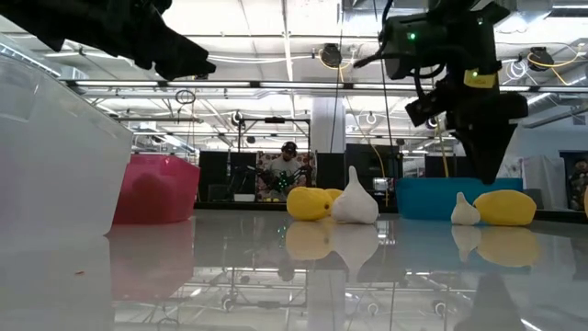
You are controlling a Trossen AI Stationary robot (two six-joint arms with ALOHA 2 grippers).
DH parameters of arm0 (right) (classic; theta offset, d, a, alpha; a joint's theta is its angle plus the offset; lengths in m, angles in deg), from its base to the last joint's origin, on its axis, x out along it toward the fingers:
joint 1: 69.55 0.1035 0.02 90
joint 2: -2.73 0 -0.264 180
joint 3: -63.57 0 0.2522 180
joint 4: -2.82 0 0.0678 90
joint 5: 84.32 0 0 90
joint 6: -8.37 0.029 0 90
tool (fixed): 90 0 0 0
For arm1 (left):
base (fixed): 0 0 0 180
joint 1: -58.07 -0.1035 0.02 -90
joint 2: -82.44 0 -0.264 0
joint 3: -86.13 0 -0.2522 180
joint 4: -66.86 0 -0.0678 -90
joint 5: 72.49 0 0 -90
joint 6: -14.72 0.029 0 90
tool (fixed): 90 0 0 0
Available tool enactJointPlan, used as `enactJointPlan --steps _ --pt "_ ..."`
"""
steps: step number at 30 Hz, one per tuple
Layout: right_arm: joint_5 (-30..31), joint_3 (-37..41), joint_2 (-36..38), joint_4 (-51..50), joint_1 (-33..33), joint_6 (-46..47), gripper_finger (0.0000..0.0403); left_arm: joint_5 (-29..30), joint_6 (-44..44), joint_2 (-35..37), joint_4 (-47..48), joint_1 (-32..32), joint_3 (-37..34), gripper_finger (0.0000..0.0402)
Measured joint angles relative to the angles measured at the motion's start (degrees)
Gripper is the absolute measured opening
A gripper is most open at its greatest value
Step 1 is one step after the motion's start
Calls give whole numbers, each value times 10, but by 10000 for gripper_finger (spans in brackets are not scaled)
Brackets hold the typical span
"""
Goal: Sort produce into baskets
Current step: Put the lemon into the blue bin
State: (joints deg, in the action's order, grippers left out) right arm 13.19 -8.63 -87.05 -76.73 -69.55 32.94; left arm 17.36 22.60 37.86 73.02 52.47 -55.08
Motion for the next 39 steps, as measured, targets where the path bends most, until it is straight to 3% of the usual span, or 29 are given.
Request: enactJointPlan --steps 12,23,33,39 --pt "-21 0 -91 -19 -15 -58 254 4 3 0 1 0 0 292" --pt "-81 -2 -171 -17 -16 -76 253 9 5 0 3 0 0 292" --pt "-80 -15 -169 -33 -15 -59 181 11 5 0 3 0 0 292" --pt "-75 -76 -169 -64 -14 -51 184 11 5 0 4 0 0 292"
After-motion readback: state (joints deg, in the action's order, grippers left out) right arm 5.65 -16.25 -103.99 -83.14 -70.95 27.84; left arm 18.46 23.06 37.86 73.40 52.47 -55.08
